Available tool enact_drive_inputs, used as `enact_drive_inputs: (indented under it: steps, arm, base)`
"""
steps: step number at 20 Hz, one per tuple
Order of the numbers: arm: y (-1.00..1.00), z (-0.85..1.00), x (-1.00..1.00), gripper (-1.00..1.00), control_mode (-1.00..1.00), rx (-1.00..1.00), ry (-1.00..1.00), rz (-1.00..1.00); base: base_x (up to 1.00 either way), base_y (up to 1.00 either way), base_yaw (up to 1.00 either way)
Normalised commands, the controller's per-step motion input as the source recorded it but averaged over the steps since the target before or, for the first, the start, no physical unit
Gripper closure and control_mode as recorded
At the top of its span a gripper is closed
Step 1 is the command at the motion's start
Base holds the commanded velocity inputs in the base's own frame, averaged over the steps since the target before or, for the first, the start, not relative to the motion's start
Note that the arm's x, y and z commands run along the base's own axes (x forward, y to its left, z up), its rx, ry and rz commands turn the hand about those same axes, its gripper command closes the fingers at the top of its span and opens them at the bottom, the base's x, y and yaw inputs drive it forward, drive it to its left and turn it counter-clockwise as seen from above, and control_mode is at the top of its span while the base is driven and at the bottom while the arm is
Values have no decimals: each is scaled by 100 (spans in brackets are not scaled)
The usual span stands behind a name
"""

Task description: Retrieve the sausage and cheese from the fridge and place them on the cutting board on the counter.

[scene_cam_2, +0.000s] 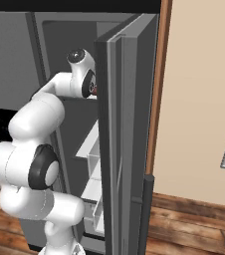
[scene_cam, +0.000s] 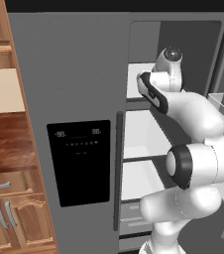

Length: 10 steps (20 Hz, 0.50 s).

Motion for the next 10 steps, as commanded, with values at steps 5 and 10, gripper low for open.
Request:
enact_drive_inputs:
  steps: [5,10]
  arm:
    - [-2,-1,1,-100,-100,0,5,-12]
    - [0,-17,24,-100,-100,3,4,-6]
  base:
    - [0,0,0]
    - [0,0,0]
